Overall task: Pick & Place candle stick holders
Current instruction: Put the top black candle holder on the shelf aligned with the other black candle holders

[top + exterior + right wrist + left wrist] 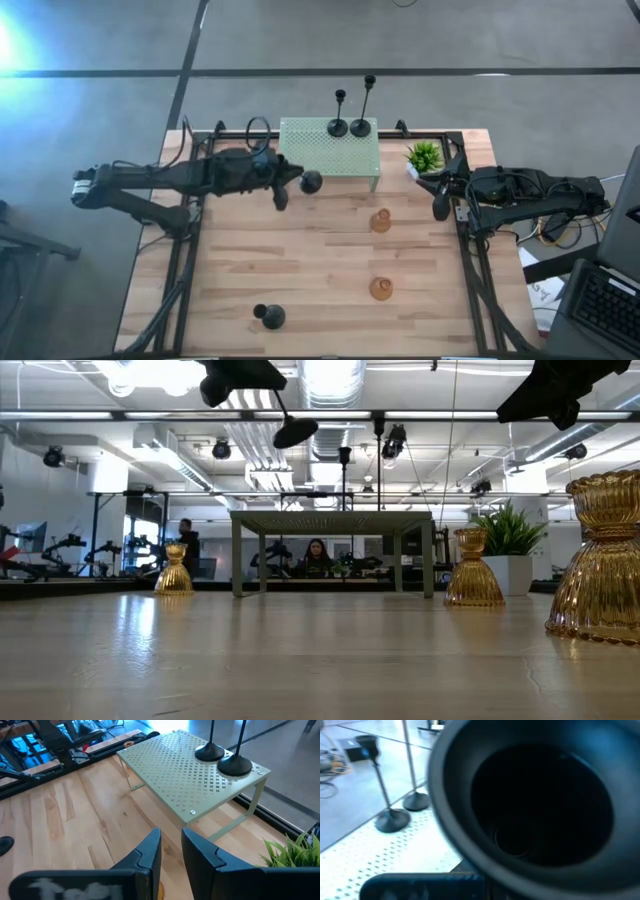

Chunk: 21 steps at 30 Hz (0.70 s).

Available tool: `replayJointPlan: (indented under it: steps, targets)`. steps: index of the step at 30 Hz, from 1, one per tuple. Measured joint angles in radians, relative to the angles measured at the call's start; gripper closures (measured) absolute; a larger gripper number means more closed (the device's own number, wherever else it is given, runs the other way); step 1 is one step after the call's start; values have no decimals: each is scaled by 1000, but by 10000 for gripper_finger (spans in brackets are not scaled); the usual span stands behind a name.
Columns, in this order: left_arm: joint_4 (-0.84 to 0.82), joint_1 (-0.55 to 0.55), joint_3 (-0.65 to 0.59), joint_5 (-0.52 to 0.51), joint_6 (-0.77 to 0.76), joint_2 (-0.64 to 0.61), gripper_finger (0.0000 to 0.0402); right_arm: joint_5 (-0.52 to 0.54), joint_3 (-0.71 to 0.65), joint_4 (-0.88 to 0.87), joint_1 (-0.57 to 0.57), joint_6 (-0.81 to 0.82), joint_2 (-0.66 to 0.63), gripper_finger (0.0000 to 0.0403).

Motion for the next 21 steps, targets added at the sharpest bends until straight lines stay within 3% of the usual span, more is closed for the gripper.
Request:
replayJointPlan:
  steps: [15,21]
  targets:
    - [-6,204,125,3,45,112,385,0,0,0,0,0,0,310]
    - [-143,267,246,35,59,179,385,0,0,0,0,0,0,308]
